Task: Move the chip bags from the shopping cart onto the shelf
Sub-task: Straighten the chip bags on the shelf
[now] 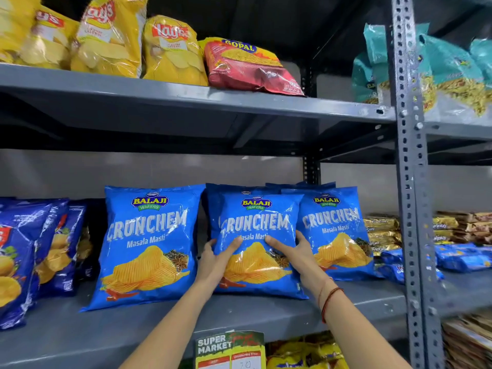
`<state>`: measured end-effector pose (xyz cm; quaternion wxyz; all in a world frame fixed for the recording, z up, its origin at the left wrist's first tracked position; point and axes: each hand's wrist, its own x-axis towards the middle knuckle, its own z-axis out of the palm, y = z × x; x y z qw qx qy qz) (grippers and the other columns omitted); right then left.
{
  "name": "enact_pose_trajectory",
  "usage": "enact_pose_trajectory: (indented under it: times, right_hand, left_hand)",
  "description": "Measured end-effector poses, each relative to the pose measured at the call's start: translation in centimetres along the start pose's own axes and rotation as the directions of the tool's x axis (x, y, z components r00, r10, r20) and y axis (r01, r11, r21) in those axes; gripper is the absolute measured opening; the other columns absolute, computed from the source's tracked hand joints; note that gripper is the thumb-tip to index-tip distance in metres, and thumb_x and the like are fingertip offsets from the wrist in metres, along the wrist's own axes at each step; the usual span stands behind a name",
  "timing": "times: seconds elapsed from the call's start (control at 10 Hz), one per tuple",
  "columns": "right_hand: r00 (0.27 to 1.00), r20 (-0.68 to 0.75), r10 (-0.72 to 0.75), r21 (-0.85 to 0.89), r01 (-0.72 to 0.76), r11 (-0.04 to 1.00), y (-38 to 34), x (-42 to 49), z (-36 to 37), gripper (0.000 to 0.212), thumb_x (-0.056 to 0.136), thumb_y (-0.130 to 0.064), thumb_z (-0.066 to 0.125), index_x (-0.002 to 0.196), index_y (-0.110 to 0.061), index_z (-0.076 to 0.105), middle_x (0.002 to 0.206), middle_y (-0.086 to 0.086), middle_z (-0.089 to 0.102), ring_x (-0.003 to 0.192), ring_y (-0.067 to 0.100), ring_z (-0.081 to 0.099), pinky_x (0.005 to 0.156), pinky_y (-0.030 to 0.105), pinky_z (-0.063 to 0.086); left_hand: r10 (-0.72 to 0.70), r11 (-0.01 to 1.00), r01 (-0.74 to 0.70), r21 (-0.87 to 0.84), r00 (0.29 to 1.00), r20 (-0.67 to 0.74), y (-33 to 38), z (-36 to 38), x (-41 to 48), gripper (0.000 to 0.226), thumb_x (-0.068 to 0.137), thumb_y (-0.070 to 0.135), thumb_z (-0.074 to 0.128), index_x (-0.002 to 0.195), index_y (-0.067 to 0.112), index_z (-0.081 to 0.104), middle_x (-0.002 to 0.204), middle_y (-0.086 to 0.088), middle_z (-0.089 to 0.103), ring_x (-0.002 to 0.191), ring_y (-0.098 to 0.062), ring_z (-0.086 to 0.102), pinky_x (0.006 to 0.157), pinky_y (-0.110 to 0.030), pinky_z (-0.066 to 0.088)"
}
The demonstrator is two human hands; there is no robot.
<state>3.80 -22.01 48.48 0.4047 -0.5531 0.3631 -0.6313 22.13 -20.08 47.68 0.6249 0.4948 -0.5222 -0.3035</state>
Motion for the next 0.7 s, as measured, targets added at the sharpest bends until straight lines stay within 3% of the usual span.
enact_pose_trajectory:
  times: [0.1, 0.2, 0.4, 0.5, 0.6, 0.7]
  right_hand:
    - [0.994, 0.050, -0.092, 0.010, 0.092, 0.996, -0.1, 1.0, -0.3, 0.049, 0.069, -0.018, 0.081, 0.112, -0.015, 0.058, 0.108, 0.001, 0.071, 0.089, 0.010, 0.069, 0.070, 0.018, 0.056]
    - [0.988, 0.082, -0.127, -0.003, 0.128, 0.992, 0.1, 1.9, -0.3, 0.052, 0.069, -0.016, 0.081, 0.116, -0.013, 0.057, 0.105, 0.000, 0.072, 0.091, 0.011, 0.070, 0.074, 0.022, 0.058]
    - [0.991, 0.082, -0.106, 0.028, 0.104, 0.994, 1.7, 3.1, -0.2, 0.045, 0.072, -0.015, 0.078, 0.113, -0.013, 0.059, 0.108, 0.004, 0.071, 0.084, 0.006, 0.071, 0.064, 0.016, 0.056]
    - [0.991, 0.048, -0.123, -0.022, 0.125, 0.992, 1.6, 2.7, -0.3, 0.058, 0.070, -0.024, 0.081, 0.121, -0.014, 0.054, 0.114, 0.002, 0.068, 0.094, 0.009, 0.068, 0.071, 0.018, 0.057]
    - [0.980, -0.073, -0.187, -0.139, 0.175, 0.975, 1.7, 1.2, 0.0, 0.078, 0.067, -0.034, 0.082, 0.132, -0.016, 0.044, 0.115, -0.002, 0.063, 0.099, 0.007, 0.063, 0.081, 0.024, 0.054]
    - [0.914, -0.211, -0.346, -0.306, 0.275, 0.912, 0.7, -1.2, -0.3, 0.082, 0.069, -0.036, 0.079, 0.138, -0.015, 0.039, 0.118, 0.002, 0.057, 0.106, 0.013, 0.054, 0.090, 0.032, 0.048]
  left_hand:
    - [0.034, 0.999, -0.034, 0.015, 0.999, -0.039, -0.2, 0.1, 0.0, 0.119, 0.034, 0.071, 0.074, 0.135, 0.016, 0.040, 0.128, -0.005, 0.056, 0.112, -0.023, 0.057, 0.098, -0.044, 0.048]
    - [0.080, 0.994, -0.073, 0.082, 0.993, -0.088, -0.4, 0.4, -0.1, 0.118, 0.034, 0.074, 0.072, 0.134, 0.019, 0.041, 0.128, -0.004, 0.057, 0.114, -0.023, 0.055, 0.097, -0.047, 0.048]
    - [0.159, 0.965, -0.128, 0.228, 0.979, -0.125, -0.5, 0.6, -0.5, 0.110, 0.041, 0.080, 0.065, 0.131, 0.019, 0.044, 0.127, -0.003, 0.059, 0.117, -0.025, 0.053, 0.098, -0.047, 0.046]
    - [0.204, 0.938, -0.155, 0.310, 0.970, -0.130, -0.1, 0.8, -1.2, 0.093, 0.062, 0.063, 0.071, 0.135, 0.017, 0.039, 0.133, -0.005, 0.054, 0.122, -0.027, 0.049, 0.096, -0.044, 0.045]
    - [0.280, 0.888, -0.203, 0.413, 0.951, -0.133, -0.2, 0.9, -1.7, 0.091, 0.069, 0.058, 0.068, 0.140, 0.016, 0.030, 0.142, -0.006, 0.043, 0.129, -0.027, 0.041, 0.099, -0.045, 0.041]
    - [0.391, 0.826, -0.268, 0.496, 0.906, -0.162, 0.1, 1.0, -3.0, 0.086, 0.077, 0.051, 0.065, 0.143, 0.017, 0.021, 0.147, -0.004, 0.030, 0.133, -0.024, 0.034, 0.098, -0.043, 0.040]
